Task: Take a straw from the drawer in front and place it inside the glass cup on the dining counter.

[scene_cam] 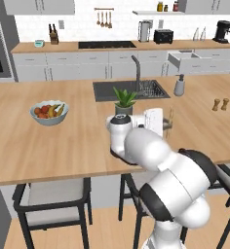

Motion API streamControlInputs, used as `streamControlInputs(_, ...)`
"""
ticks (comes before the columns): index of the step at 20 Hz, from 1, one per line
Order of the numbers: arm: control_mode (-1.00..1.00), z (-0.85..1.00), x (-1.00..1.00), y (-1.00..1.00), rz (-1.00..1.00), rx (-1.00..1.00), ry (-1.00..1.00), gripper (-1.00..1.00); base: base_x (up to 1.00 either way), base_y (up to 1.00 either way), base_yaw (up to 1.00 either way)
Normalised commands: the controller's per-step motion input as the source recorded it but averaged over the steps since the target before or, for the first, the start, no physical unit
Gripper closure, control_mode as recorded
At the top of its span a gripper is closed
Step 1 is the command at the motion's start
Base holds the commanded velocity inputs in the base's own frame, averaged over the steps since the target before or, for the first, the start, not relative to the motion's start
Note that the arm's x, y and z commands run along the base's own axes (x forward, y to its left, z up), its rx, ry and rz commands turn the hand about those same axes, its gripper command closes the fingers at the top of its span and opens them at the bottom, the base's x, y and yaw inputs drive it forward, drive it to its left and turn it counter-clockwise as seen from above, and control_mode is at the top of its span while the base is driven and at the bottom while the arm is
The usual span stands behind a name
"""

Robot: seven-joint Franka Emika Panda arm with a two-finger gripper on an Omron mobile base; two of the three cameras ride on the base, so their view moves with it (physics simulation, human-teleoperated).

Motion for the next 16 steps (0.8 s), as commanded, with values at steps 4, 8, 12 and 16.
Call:
streamControlInputs(4, -1.00, 0.10, 0.03, 0.00, -0.11, -0.11, 0.16, 1.00, 0.00, 0.00, 0.00)
streamControlInputs(8, -1.00, 0.00, -0.01, 0.00, -0.05, -0.02, -0.06, 1.00, 0.00, 0.00, 0.00)
streamControlInputs(12, -1.00, 0.00, -0.01, -0.09, -0.03, 0.00, -0.26, 1.00, 0.00, 0.00, 0.00)
streamControlInputs(16, -1.00, -0.04, -0.02, -0.24, 0.00, 0.02, -0.16, 1.00, 0.00, 0.00, 0.00)
